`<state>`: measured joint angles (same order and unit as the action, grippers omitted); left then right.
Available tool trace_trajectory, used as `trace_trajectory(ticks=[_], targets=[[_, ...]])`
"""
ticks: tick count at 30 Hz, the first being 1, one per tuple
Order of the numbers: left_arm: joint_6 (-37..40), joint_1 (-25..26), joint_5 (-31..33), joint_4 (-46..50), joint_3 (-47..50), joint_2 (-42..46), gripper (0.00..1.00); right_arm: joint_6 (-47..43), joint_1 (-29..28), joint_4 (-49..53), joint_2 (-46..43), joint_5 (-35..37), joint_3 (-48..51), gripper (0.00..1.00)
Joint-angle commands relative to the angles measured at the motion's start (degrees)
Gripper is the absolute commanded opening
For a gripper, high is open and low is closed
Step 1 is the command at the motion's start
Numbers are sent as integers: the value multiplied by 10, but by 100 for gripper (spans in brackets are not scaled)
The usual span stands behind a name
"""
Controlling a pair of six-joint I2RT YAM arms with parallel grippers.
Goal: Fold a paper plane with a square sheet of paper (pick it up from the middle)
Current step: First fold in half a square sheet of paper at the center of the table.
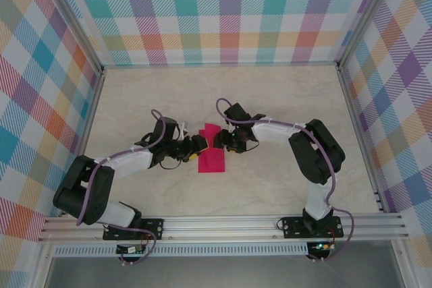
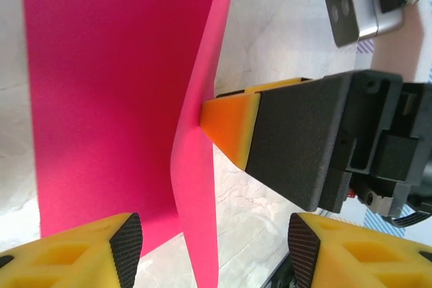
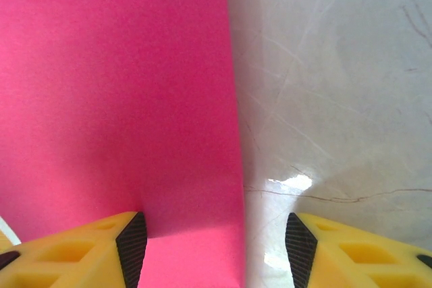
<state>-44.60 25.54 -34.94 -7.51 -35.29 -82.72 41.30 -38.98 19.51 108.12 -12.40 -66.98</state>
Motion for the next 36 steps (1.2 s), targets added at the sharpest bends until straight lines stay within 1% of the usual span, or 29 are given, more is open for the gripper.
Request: trace_trajectory(ticks=[1, 7, 10, 15, 17, 21, 24, 26, 30, 32, 34, 35, 36], targets=[[-11, 11, 0, -35, 8, -15, 59, 11, -1, -1, -29, 1, -2, 59], [-16, 24, -1, -70, -5, -50, 46, 15, -1, -10, -45, -1, 11, 59], [-21, 25, -2, -87, -8, -70, 33, 16, 0, -11, -48, -1, 14, 59], [-19, 25, 2, -97, -14, -52, 9, 14, 2, 7, -60, 15, 14, 59], [-15, 25, -2, -97, -18, -40, 3, 13, 7, 23, -74, 35, 13, 59], [-1, 27, -23, -81, -31, -23, 0, 16, 18, 83, -104, 86, -1, 59], [31, 37, -46, -60, -49, -9, 0, 19, 27, 112, -118, 97, -8, 59], [49, 40, -59, -55, -52, -2, 0, 13, 30, 104, -124, 75, -7, 59], [68, 40, -80, -64, -50, 5, 1, 19, 44, 55, -138, 6, 18, 59], [76, 39, -66, -51, -49, 4, 1, 29, 54, 34, -145, -11, 32, 59], [74, 39, -64, -65, -39, 0, 1, 34, 63, 15, -151, -25, 45, 59], [69, 39, -54, -70, -32, -3, 2, 37, 65, 8, -154, -27, 51, 59], [68, 39, -29, -51, -29, -4, 1, 35, 66, 5, -154, -30, 54, 59]])
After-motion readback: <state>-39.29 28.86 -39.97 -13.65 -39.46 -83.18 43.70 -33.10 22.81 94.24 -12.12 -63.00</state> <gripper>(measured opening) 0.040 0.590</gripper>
